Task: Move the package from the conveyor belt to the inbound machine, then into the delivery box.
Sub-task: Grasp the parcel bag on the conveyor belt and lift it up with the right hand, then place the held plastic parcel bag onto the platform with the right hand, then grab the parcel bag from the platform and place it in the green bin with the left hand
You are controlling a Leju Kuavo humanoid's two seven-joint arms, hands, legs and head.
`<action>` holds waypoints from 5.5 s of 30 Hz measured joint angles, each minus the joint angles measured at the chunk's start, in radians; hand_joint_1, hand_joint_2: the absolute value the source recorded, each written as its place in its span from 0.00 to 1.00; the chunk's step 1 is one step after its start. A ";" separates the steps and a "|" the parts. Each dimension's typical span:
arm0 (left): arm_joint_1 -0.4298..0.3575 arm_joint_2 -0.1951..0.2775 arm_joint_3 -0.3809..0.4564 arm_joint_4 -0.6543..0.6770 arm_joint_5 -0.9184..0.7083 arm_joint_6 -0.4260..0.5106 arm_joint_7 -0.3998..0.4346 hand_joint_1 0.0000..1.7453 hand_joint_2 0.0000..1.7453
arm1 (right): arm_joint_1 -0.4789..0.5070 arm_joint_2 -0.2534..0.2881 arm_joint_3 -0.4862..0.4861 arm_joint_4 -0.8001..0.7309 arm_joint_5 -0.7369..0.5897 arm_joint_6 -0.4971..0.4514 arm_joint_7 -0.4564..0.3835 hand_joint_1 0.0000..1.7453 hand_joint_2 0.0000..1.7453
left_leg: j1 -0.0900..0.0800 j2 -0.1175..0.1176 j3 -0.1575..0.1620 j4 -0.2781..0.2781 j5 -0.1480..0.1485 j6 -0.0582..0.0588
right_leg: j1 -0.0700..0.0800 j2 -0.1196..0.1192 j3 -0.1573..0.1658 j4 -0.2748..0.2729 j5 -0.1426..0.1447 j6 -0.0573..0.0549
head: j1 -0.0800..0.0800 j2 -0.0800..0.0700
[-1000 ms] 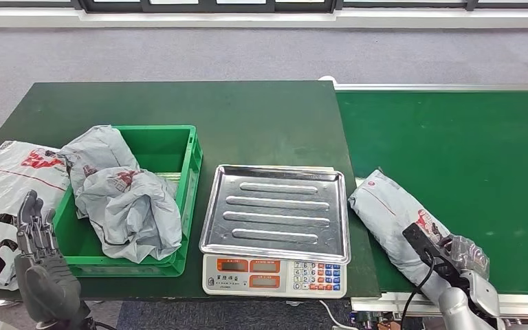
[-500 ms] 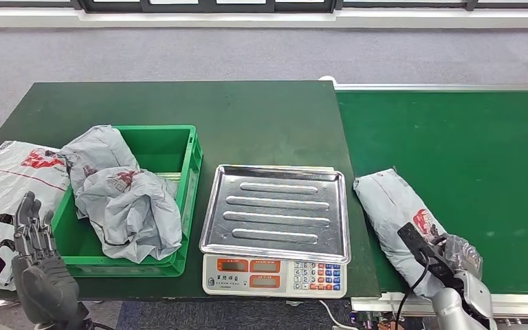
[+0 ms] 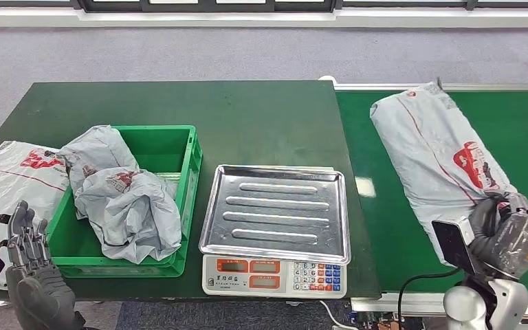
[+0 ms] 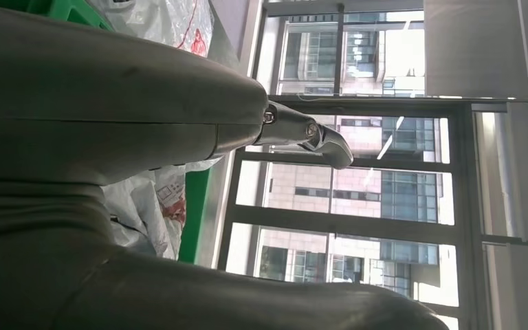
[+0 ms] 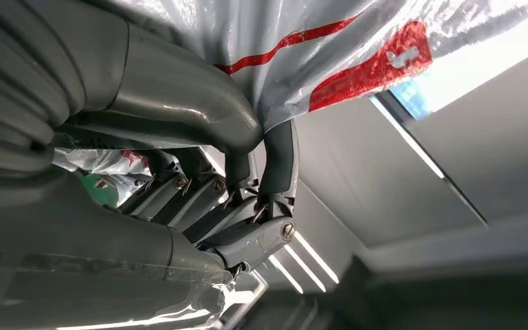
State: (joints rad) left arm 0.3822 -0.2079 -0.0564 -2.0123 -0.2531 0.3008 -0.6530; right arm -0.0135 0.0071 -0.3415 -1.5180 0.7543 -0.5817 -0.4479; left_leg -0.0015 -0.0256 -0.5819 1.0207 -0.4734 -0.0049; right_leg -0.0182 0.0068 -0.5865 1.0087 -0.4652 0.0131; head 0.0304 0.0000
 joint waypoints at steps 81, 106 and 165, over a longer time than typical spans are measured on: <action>-0.726 0.059 -0.386 0.893 -0.568 -0.231 0.302 0.00 1.00 | 0.018 0.157 0.636 -0.315 -0.280 0.082 -0.170 0.00 1.00 | 0.000 0.001 0.000 0.001 0.008 -0.001 | 0.000 0.001 -0.002 0.001 0.008 0.000 | 0.000 0.000; -1.102 -0.064 -0.744 1.492 -0.596 -0.230 0.333 0.17 1.00 | -0.004 0.153 0.637 -0.285 -0.290 0.160 -0.171 0.00 1.00 | 0.000 0.001 -0.003 0.001 0.008 -0.001 | 0.000 0.002 -0.005 0.001 0.009 0.000 | 0.000 0.000; -1.181 0.064 -0.806 1.412 -0.779 -0.001 0.485 1.00 1.00 | -0.023 0.148 0.636 -0.280 -0.311 0.194 -0.163 0.00 1.00 | 0.000 0.001 -0.004 0.000 0.010 -0.001 | 0.000 0.001 -0.006 0.001 0.009 0.000 | 0.000 0.000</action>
State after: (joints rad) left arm -0.7986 -0.1444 -0.8625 -0.6001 -1.0319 0.2995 -0.1678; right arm -0.0360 0.1553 0.2949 -1.7983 0.4437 -0.3872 -0.6111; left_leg -0.0010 -0.0248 -0.5863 1.0210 -0.4634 -0.0063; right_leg -0.0181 0.0078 -0.5923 1.0098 -0.4558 0.0130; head 0.0305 0.0000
